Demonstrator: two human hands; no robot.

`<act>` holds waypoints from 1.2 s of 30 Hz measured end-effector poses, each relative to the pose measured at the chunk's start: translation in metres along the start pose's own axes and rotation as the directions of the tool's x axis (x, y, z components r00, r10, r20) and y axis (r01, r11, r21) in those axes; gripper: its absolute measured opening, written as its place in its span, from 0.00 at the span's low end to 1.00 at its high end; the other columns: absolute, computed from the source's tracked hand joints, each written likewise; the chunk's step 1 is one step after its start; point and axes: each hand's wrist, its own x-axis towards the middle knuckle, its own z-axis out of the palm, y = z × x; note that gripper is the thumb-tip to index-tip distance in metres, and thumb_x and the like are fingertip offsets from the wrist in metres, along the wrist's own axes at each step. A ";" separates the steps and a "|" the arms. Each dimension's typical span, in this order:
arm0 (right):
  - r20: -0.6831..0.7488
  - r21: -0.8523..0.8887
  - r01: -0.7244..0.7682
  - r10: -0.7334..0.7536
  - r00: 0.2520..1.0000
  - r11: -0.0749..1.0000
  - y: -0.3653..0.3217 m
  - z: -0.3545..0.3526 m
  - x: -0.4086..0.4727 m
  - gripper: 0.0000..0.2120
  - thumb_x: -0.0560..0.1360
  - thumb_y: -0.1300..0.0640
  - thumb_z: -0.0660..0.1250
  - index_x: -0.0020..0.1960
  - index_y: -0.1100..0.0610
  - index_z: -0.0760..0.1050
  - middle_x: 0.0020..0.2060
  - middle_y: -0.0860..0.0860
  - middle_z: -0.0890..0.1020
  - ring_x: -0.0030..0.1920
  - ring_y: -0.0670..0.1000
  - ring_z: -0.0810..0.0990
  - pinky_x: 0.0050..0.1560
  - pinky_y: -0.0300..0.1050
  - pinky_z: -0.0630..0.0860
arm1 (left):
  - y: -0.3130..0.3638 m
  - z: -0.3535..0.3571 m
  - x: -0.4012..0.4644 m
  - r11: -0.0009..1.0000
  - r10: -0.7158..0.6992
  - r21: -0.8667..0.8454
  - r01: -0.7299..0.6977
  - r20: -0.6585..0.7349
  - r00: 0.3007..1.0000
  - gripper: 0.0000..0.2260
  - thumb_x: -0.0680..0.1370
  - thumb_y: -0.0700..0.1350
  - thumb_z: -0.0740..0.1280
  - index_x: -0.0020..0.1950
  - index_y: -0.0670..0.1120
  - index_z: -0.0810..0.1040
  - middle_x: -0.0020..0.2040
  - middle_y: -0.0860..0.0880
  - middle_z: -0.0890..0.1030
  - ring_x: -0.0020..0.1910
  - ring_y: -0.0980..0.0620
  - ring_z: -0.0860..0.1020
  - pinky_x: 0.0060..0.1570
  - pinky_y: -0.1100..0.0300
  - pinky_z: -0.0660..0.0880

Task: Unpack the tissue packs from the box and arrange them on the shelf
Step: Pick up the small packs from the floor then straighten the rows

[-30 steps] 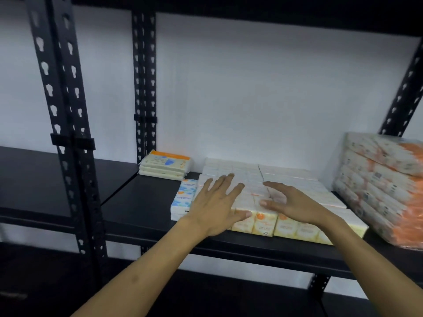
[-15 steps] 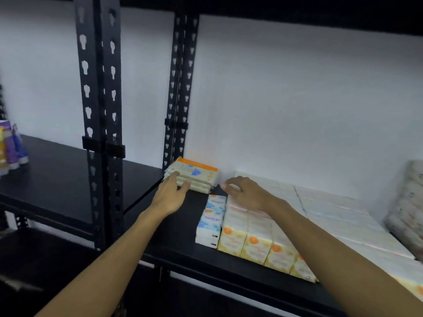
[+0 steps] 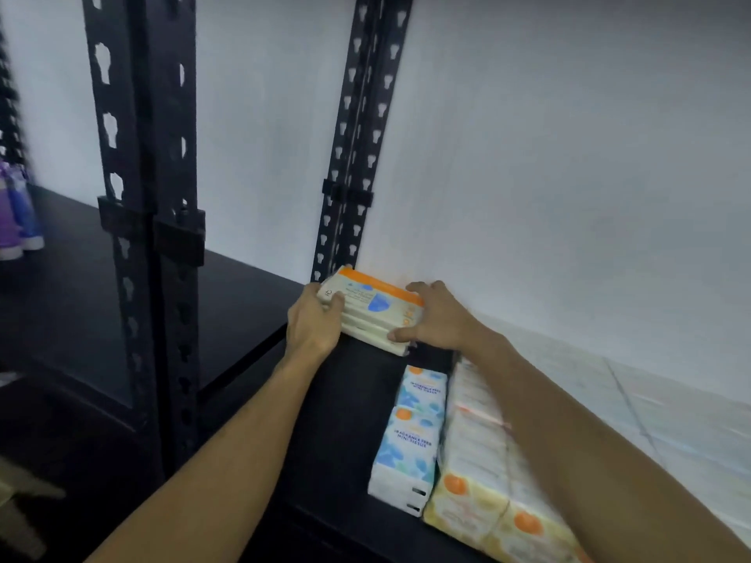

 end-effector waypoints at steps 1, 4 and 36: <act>0.017 -0.032 0.009 -0.008 1.000 0.999 0.001 0.001 0.003 0.44 0.67 0.44 0.80 0.76 0.53 0.63 0.64 0.55 0.67 0.63 0.55 0.73 0.61 0.44 0.71 | -0.003 0.001 0.003 1.000 0.000 0.010 0.001 -0.015 1.000 0.16 0.84 0.51 0.63 0.69 0.45 0.73 0.58 0.50 0.77 0.52 0.54 0.73 0.51 0.59 0.69; 0.028 -0.100 0.013 -0.010 1.000 0.995 0.001 0.005 0.009 0.42 0.68 0.44 0.79 0.75 0.55 0.64 0.64 0.55 0.67 0.61 0.55 0.74 0.61 0.46 0.73 | -0.008 0.001 0.012 1.000 0.008 0.009 -0.007 -0.032 0.999 0.17 0.82 0.54 0.65 0.67 0.45 0.75 0.58 0.49 0.79 0.53 0.52 0.76 0.51 0.58 0.71; -0.008 -0.052 0.044 -0.044 0.999 0.998 -0.007 0.016 0.008 0.41 0.68 0.48 0.80 0.75 0.54 0.63 0.64 0.55 0.69 0.54 0.50 0.69 0.55 0.41 0.68 | -0.011 -0.010 0.022 0.995 -0.009 -0.103 0.007 -0.014 1.000 0.15 0.80 0.51 0.69 0.63 0.45 0.78 0.49 0.56 0.80 0.43 0.65 0.75 0.36 0.72 0.67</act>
